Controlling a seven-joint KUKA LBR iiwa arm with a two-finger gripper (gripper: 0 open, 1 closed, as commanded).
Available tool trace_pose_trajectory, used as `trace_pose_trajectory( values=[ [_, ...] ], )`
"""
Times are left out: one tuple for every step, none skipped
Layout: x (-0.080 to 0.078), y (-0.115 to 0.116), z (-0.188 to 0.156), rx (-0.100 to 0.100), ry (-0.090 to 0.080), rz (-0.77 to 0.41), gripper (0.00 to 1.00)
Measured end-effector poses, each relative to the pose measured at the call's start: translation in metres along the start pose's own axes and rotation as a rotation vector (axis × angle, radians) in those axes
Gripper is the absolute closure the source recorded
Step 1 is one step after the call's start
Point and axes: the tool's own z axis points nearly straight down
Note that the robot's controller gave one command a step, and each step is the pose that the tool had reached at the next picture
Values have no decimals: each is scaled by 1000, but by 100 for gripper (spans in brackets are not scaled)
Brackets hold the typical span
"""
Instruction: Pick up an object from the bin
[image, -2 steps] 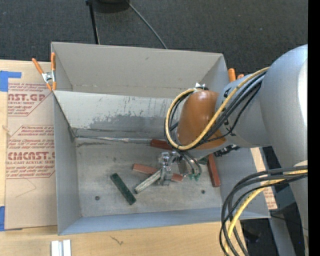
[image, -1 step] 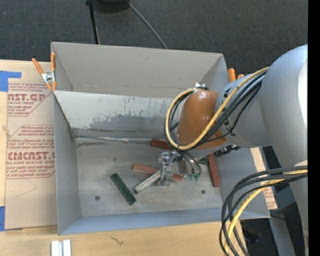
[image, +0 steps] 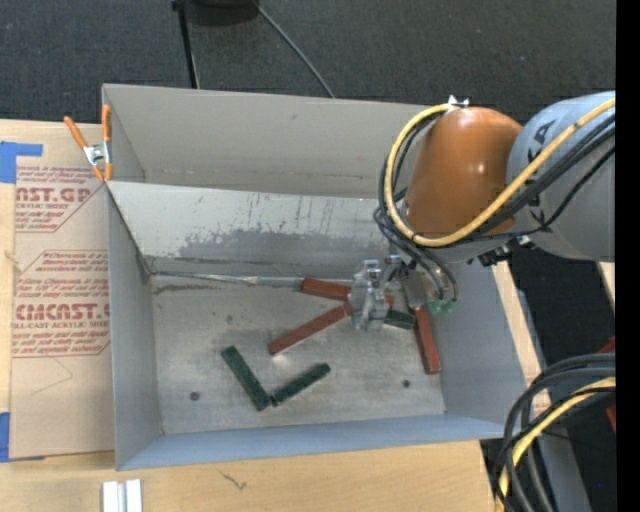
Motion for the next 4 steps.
trace_pose_trajectory(
  values=[
    [0,0,0,0,1,-1,0],
    [0,0,0,0,1,-1,0],
    [18,-14,54,0,-5,-11,0],
    [11,4,127,-1,3,190,100]
  ],
)
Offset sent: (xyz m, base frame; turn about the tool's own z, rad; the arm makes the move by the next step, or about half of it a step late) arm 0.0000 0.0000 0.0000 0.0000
